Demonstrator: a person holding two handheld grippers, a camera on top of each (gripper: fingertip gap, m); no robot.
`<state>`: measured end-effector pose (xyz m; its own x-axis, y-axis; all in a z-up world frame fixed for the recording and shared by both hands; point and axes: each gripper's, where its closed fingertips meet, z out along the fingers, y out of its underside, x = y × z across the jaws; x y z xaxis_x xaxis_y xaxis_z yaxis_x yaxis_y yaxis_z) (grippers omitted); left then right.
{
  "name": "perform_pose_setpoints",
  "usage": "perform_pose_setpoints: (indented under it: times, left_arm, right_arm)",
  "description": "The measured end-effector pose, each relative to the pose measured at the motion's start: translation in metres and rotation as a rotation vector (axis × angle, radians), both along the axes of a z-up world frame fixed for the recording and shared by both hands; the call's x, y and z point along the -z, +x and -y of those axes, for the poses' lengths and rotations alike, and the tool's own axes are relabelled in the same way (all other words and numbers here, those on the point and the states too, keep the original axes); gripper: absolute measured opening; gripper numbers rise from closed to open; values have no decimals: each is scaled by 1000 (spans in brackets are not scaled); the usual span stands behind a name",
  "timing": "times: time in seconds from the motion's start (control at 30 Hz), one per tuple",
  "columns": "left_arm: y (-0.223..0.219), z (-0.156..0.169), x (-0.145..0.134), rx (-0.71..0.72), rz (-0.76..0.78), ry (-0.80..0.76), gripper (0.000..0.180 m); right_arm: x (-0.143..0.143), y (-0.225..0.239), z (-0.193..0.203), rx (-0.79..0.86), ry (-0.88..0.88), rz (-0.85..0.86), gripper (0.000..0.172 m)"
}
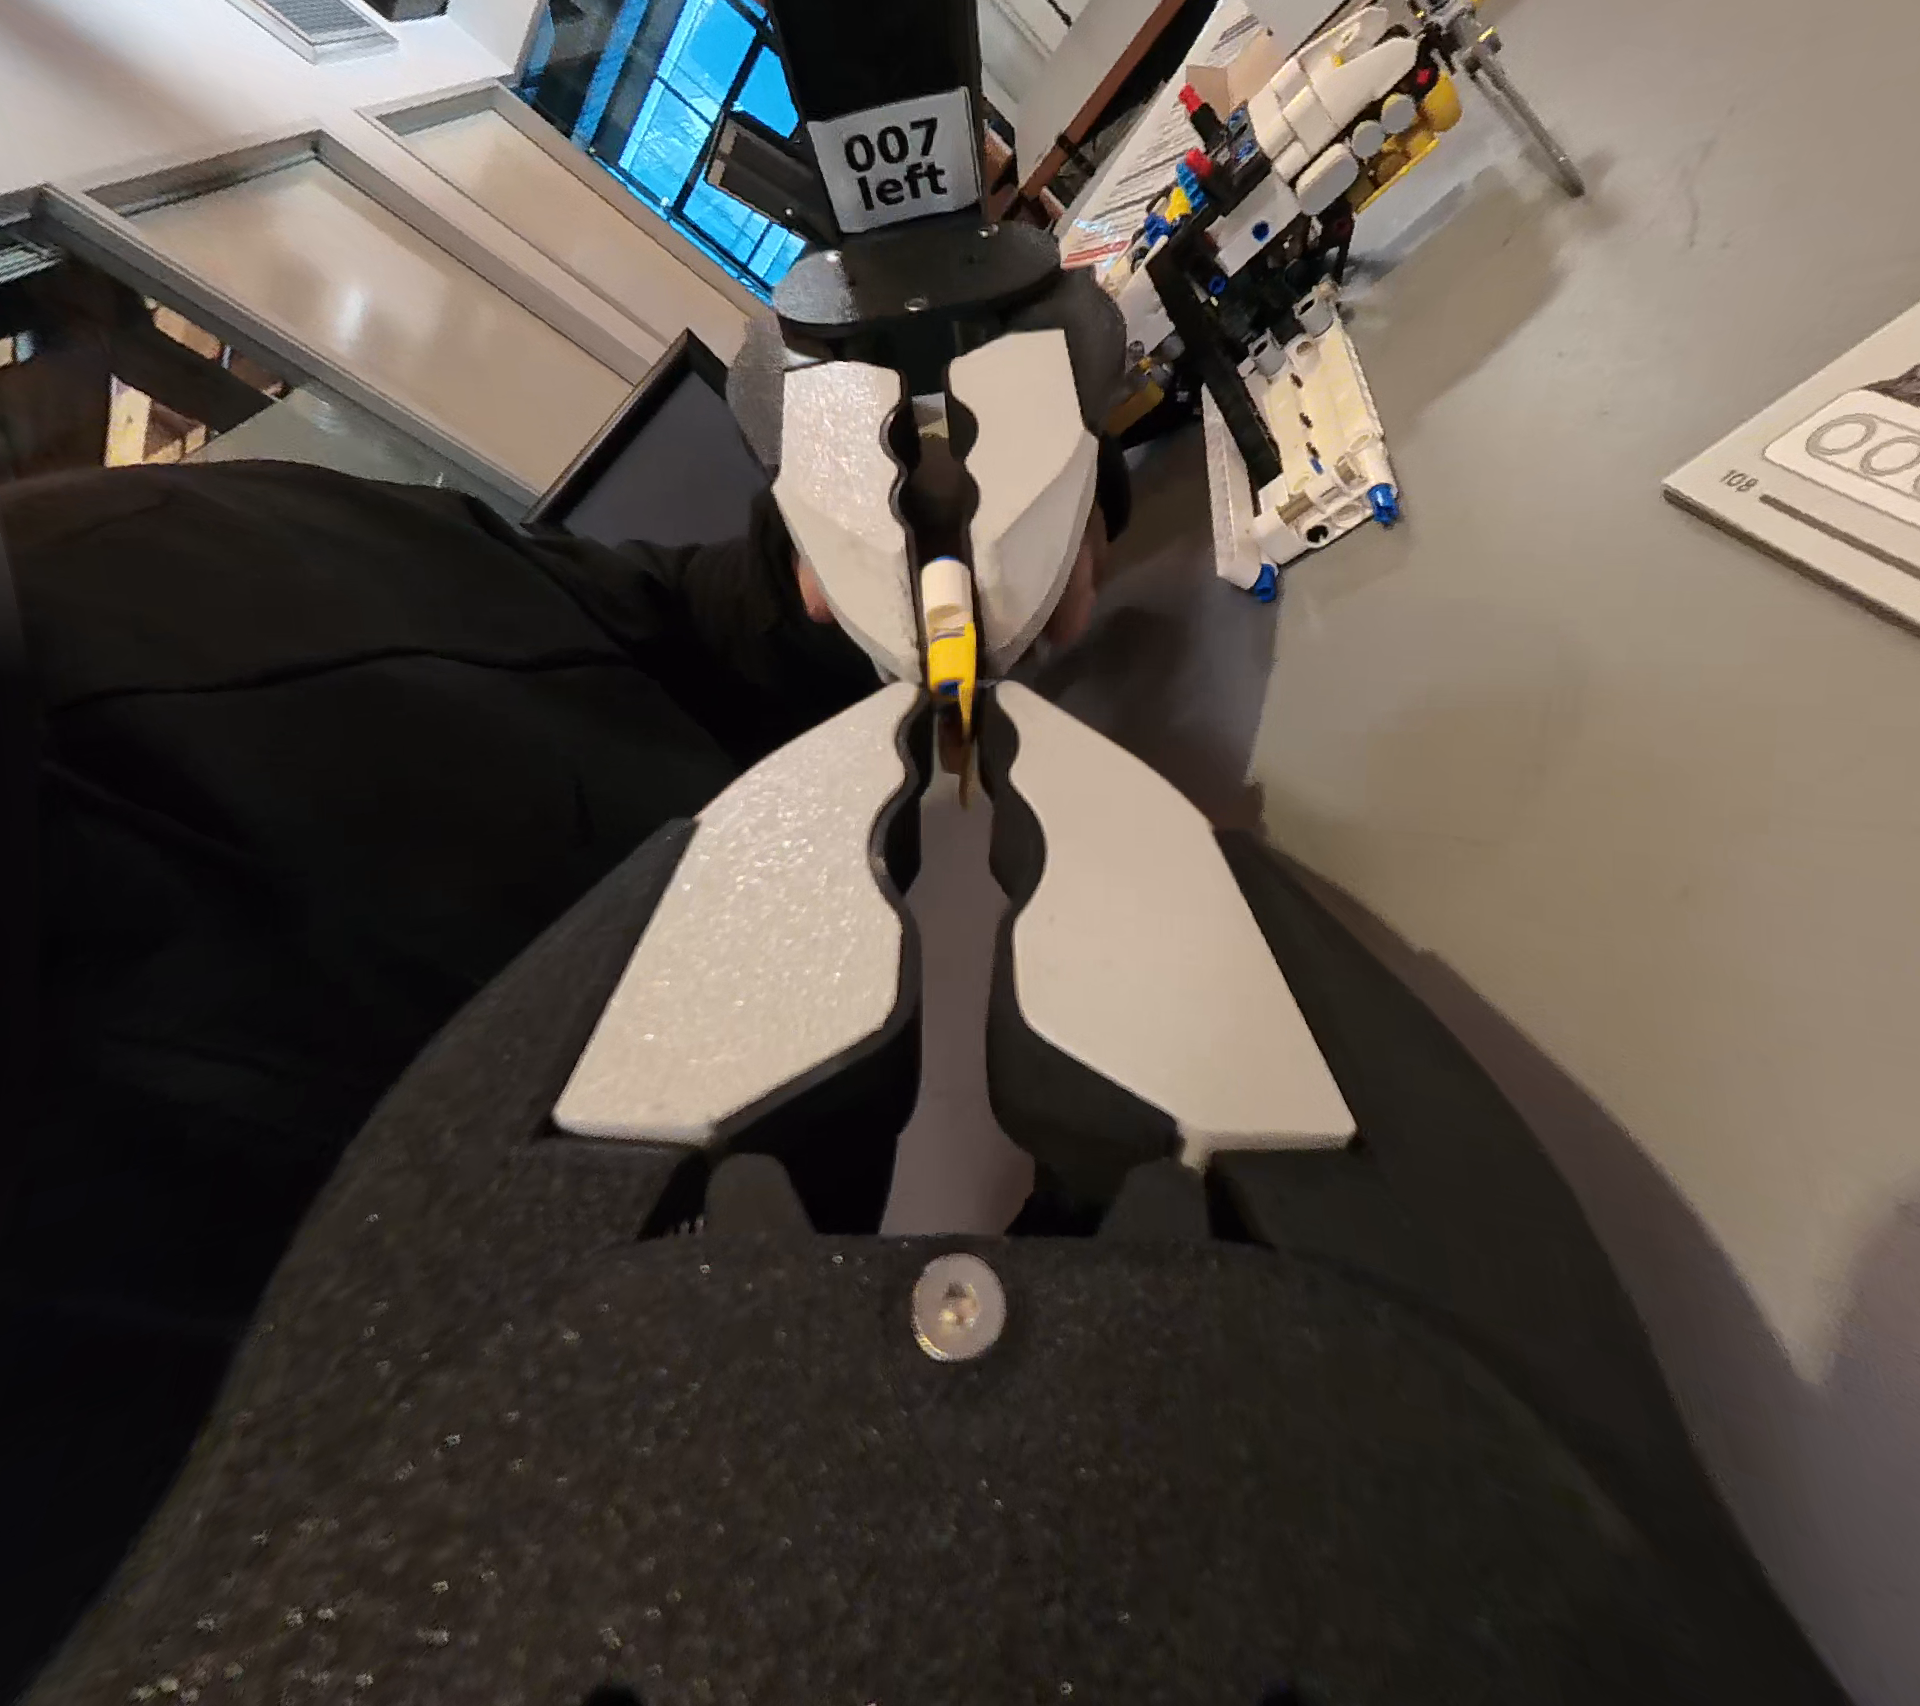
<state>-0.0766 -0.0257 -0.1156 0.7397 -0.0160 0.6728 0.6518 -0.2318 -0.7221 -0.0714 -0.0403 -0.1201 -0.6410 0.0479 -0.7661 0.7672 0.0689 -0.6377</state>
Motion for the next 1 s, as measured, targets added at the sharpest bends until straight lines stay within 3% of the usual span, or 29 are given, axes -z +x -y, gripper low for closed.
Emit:
perform_pose_setpoints:
  times: [0.57, 0.9, 1.0]
  left_arm:
    - [3, 7, 3, -125, 70, 44, 7]
    - [5, 6, 3, -103, 88, 50, 7]
    - [-17, 29, -1, -208, 127, 94, 7]
  right_arm:
    - [3, 1, -2, 41, 14, 17, 3]
    - [2, 0, -6, 56, -4, 54, 3]
    - [-2, -15, -28, 130, -58, 111, 2]
